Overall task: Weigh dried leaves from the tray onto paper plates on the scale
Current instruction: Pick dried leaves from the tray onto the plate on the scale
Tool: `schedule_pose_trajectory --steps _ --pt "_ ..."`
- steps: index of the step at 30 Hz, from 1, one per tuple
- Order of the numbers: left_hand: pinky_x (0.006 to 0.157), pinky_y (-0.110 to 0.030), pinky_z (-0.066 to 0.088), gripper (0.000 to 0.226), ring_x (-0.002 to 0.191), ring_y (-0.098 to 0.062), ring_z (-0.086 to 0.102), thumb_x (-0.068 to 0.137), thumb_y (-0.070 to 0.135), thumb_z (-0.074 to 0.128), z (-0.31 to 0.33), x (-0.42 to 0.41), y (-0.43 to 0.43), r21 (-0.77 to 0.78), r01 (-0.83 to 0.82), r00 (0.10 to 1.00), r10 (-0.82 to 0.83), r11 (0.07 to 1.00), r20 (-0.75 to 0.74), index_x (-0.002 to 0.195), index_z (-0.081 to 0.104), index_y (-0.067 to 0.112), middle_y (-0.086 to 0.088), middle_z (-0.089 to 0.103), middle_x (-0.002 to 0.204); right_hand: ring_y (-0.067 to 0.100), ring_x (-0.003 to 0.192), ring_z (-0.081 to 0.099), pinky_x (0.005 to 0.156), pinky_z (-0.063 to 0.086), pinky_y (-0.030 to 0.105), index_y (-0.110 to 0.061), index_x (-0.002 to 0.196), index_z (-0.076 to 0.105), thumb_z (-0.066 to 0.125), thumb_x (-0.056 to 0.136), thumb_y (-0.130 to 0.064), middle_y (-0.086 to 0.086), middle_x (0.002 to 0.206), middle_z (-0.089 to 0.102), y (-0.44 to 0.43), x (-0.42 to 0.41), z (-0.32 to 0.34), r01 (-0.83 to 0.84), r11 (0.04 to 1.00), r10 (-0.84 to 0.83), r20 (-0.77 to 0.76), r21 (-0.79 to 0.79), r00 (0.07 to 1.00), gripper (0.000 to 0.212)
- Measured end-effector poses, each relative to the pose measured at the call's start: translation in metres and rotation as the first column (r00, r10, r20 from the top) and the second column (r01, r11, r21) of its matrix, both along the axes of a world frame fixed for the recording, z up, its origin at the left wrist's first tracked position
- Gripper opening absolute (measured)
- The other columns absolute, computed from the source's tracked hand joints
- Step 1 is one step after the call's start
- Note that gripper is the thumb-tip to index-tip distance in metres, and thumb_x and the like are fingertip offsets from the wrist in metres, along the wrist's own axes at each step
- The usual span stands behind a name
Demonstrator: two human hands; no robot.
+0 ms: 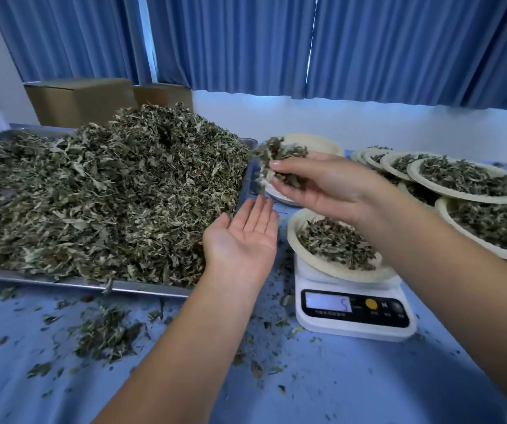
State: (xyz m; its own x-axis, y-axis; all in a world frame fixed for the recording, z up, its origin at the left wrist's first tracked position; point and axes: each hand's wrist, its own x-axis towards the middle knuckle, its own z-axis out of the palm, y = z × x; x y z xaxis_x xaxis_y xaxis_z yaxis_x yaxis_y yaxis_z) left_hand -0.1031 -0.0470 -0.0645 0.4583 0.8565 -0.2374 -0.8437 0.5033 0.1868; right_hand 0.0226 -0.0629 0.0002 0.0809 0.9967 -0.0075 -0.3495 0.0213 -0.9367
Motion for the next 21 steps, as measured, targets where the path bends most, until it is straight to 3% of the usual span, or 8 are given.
schedule_pose_trajectory --steps 3,5,9,16,18,21 --pt "0.104 -0.045 0.040 0.050 0.121 -0.035 0.053 0.103 0.032 0.027 0.000 0.002 -0.006 0.011 0.002 1.000 -0.001 1.000 -0.018 0.119 0.051 -0.009 -0.025 0.059 0.120 0.013 0.077 0.070 0.066 0.056 0.019 0.001 0.088 0.061 0.066 0.079 0.005 0.011 0.085 0.069 -0.019 0.030 0.004 0.038 0.999 -0.041 0.096 0.033 0.995 0.011" --pt "0.103 -0.044 0.041 0.051 0.121 -0.035 0.053 0.103 0.032 0.027 0.001 0.003 -0.008 0.022 0.001 0.999 0.000 1.000 -0.047 0.122 0.051 -0.009 -0.024 0.059 0.121 0.011 0.074 0.070 0.066 0.056 0.018 -0.001 0.081 0.065 0.067 0.077 0.005 0.007 0.078 0.072 -0.030 0.046 0.005 0.040 0.999 -0.043 0.219 0.017 0.975 0.008" --pt "0.103 -0.044 0.041 0.050 0.121 -0.035 0.053 0.103 0.032 0.027 0.001 0.005 -0.012 0.032 0.001 0.992 0.003 0.999 -0.126 0.120 0.052 -0.009 -0.024 0.059 0.120 0.014 0.075 0.071 0.066 0.057 0.018 -0.002 0.082 0.069 0.071 0.077 0.004 0.005 0.078 0.073 -0.041 0.070 0.003 0.064 0.994 -0.009 0.506 -0.092 0.863 0.008" --pt "0.101 -0.045 0.043 0.049 0.116 -0.036 0.056 0.103 0.030 0.028 0.000 0.003 -0.015 0.043 -0.003 0.988 0.009 0.999 -0.156 0.118 0.053 -0.010 -0.026 0.062 0.116 0.009 0.073 0.065 0.063 0.054 0.014 0.003 0.096 0.065 0.078 0.075 -0.014 0.006 0.080 0.070 -0.046 0.087 0.006 0.051 0.984 0.082 0.695 -0.169 0.714 0.029" --pt "0.100 -0.045 0.044 0.049 0.115 -0.037 0.057 0.103 0.029 0.029 0.000 0.002 -0.014 0.039 -0.007 0.988 0.013 0.999 -0.155 0.117 0.053 -0.010 -0.027 0.063 0.114 0.002 0.067 0.064 0.059 0.053 0.013 -0.004 0.087 0.069 0.077 0.078 -0.022 -0.003 0.074 0.071 -0.046 0.086 0.004 0.053 0.980 0.125 0.802 -0.192 0.584 0.022" --pt "0.099 -0.045 0.045 0.049 0.113 -0.037 0.058 0.103 0.029 0.029 -0.001 0.002 -0.015 0.047 -0.008 0.985 0.016 0.999 -0.169 0.118 0.054 -0.011 -0.027 0.064 0.113 0.001 0.060 0.058 0.054 0.048 0.016 -0.027 0.076 0.072 0.073 0.081 -0.041 -0.014 0.065 0.065 -0.047 0.084 0.005 0.103 0.971 0.191 0.956 -0.217 0.221 0.014"
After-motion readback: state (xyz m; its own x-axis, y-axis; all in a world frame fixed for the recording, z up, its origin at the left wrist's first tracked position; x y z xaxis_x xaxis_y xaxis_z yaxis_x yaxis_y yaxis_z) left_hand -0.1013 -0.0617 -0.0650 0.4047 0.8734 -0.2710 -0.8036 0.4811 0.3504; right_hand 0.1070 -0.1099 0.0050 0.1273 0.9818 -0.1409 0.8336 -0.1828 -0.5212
